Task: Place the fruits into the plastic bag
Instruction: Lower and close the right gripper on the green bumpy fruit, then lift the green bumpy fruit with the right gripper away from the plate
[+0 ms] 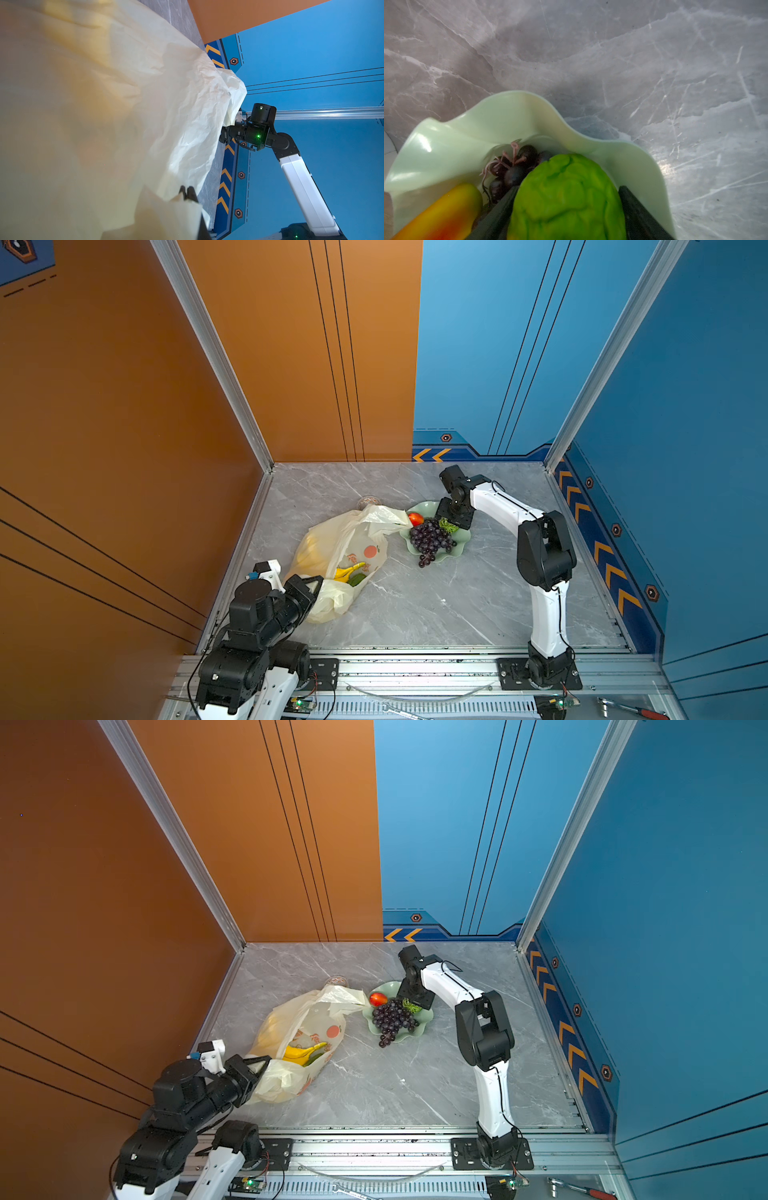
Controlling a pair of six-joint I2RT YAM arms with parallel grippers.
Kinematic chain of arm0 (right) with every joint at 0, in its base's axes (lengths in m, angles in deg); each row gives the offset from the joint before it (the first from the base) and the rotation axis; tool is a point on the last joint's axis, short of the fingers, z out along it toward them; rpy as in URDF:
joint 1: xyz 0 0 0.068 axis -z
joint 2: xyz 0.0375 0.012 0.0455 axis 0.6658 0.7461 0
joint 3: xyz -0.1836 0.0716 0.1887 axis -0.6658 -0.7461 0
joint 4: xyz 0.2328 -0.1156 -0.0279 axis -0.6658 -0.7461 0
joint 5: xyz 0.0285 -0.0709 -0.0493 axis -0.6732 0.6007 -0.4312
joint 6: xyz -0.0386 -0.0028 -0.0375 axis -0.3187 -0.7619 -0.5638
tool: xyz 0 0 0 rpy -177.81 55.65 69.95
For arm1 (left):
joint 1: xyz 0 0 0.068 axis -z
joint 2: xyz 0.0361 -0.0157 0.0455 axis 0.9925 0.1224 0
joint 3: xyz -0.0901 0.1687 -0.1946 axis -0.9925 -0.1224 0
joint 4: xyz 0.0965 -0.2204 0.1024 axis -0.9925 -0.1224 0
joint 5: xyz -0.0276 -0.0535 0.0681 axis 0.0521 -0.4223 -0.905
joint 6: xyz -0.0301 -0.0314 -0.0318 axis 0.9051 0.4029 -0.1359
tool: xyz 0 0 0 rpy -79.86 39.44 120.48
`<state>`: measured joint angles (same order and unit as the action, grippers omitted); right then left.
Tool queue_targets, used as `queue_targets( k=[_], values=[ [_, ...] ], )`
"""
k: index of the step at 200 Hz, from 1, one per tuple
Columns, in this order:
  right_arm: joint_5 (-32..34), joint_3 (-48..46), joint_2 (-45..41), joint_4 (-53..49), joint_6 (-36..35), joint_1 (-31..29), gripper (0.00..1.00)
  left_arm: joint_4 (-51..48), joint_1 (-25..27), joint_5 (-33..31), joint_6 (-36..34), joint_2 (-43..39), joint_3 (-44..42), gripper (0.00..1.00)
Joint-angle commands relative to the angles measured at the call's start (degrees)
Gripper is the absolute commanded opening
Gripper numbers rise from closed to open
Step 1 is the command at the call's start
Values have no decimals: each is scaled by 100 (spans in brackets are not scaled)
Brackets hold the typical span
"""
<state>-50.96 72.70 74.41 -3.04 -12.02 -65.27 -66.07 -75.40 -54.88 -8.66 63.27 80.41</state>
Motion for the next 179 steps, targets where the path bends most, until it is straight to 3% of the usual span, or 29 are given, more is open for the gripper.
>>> queue_targets(
  k=[1,99,179],
  values=[
    [240,160,-74,-89,0,50,65,-90,42,-106,-17,-16,144,0],
    [-59,109,-1071,-142,-205,307,64,-88,42,-50,-52,5,138,0],
    [-2060,-870,-2458,1107,129,926,64,-79,42,-66,-131,20,132,0]
  ],
)
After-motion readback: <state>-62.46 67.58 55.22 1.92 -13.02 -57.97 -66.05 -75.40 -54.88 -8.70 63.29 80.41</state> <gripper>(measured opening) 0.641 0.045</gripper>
